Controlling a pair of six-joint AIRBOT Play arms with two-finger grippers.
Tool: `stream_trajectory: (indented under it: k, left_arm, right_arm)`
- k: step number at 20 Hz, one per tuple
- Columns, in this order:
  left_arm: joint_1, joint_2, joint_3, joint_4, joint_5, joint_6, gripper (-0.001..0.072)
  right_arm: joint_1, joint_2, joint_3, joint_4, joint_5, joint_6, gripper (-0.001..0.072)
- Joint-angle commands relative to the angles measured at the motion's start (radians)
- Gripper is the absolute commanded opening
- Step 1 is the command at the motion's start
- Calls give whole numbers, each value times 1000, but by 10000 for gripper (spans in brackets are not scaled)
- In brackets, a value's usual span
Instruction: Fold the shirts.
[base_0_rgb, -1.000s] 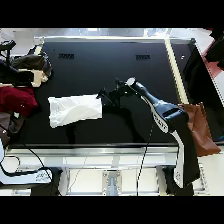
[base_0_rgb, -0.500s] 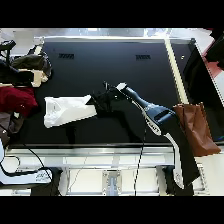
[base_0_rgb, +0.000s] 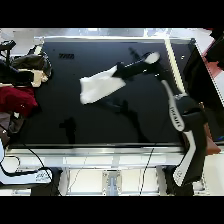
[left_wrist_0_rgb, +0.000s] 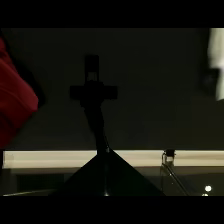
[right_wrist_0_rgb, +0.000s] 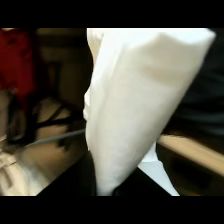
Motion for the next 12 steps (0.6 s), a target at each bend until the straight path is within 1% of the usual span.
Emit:
stream_trajectory:
  k: [1,3,6,9,12]
  left_arm:
    - [0,1,0,0,0,0,10]
    - [0,0,0,0,1,0,10]
    - [0,0,0,0,7,0,10]
    - [0,0,0,0,7,0,9]
    - [0,0,0,0,7,-11,9]
  right_arm:
    - [-177,127,5,-319,117,64,18]
    - [-280,194,-19,-418,190,64,18]
    - [-418,270,-61,-525,267,53,17]
    - [-548,318,-66,-595,348,23,17]
    - [-669,374,-66,-631,405,-15,17]
